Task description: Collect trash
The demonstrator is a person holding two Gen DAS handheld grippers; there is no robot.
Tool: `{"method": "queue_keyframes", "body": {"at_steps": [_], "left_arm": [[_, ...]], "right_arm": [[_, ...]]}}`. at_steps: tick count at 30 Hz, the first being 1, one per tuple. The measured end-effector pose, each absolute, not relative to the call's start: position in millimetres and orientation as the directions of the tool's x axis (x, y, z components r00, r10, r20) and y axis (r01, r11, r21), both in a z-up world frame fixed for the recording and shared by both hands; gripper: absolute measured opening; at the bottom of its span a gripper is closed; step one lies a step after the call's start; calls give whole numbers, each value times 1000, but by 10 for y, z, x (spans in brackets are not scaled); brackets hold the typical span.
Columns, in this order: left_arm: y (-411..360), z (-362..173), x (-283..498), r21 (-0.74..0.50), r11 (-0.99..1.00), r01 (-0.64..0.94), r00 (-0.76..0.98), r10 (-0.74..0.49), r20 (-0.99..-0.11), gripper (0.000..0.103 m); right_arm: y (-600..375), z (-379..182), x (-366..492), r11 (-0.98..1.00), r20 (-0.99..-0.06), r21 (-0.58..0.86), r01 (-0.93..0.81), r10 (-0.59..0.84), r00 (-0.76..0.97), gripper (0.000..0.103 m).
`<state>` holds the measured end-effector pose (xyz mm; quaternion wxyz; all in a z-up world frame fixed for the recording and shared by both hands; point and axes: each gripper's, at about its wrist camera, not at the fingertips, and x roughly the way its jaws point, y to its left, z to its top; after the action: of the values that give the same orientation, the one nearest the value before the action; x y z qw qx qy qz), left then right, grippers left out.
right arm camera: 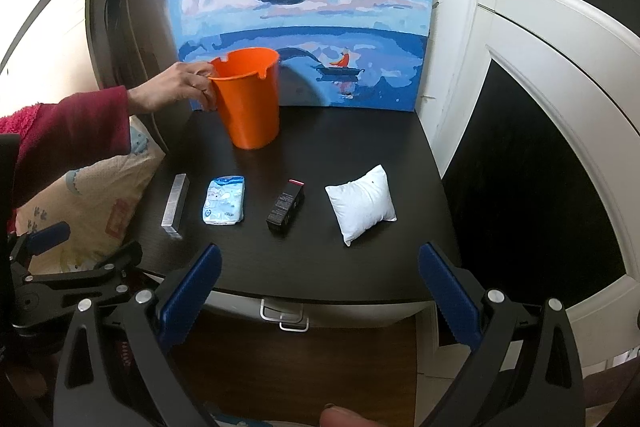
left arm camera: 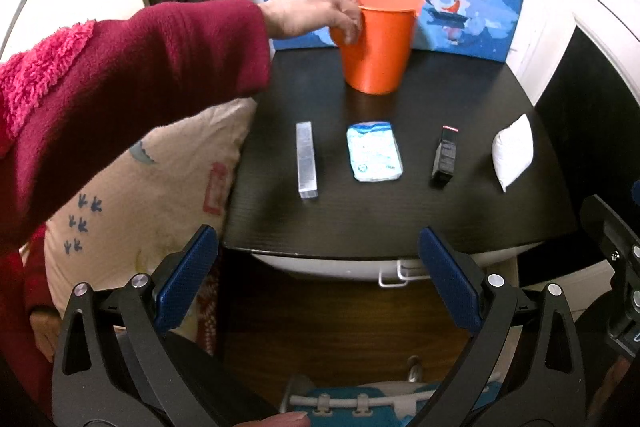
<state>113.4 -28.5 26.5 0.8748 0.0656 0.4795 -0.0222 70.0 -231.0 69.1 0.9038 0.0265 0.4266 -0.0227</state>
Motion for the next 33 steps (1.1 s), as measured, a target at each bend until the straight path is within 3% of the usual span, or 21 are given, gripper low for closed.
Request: {"method": "queue_keyframes", "body": {"at_steps": [33], "left_arm": [[-242, 247, 1209, 85, 993, 87, 536, 26, -844, 98]], "right_arm": [[-2354, 696, 771, 997, -775, 21, 71, -29, 632, 99]]}}
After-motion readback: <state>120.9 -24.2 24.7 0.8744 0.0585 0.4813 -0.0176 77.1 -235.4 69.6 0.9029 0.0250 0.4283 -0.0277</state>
